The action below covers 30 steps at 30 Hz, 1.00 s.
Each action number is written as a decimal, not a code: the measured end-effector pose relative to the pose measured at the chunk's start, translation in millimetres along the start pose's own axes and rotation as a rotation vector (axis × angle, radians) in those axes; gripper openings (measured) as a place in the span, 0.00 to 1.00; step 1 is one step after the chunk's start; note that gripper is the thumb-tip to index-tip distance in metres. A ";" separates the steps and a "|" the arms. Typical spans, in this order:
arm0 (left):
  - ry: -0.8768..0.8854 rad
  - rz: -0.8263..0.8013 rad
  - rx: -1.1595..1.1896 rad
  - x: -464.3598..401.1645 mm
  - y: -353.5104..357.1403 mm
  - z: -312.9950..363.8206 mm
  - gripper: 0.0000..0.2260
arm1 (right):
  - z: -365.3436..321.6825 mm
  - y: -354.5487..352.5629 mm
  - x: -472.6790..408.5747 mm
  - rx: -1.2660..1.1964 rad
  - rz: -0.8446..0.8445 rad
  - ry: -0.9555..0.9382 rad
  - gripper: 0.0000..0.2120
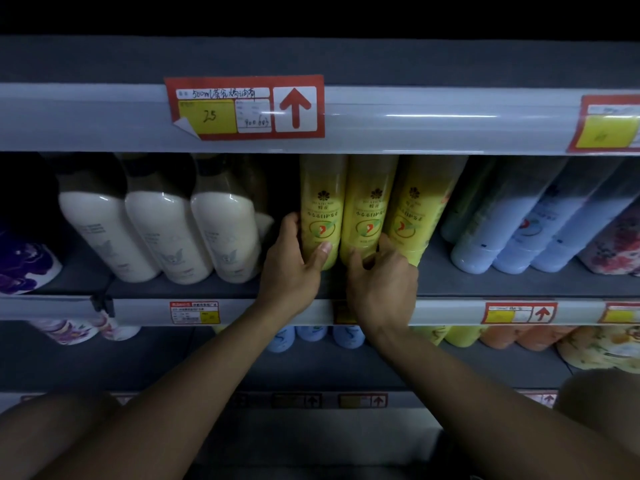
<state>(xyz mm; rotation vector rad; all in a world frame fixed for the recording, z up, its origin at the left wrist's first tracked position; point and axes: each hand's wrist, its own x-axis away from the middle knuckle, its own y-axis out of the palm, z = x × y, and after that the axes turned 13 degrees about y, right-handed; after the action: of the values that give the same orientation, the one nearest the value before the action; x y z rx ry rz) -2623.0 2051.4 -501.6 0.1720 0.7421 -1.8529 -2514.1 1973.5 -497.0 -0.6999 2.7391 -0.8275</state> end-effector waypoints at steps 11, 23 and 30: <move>0.038 0.021 -0.046 1.6 5.1 -1.5 0.22 | -1.4 -4.9 -1.9 -0.029 -0.068 -0.029 0.09; 0.026 0.070 -0.189 12.1 8.3 8.6 0.33 | -9.3 -53.9 -29.6 0.089 -0.519 0.022 0.15; 0.156 0.327 -0.262 38.0 15.9 58.4 0.23 | -7.4 -90.9 -36.2 0.164 -0.469 -0.139 0.09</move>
<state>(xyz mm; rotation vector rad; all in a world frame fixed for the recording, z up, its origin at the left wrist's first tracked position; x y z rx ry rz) -2611.4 1984.7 -478.7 0.2545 0.9942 -1.4305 -2450.1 1928.3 -437.9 -1.3336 2.3787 -1.0327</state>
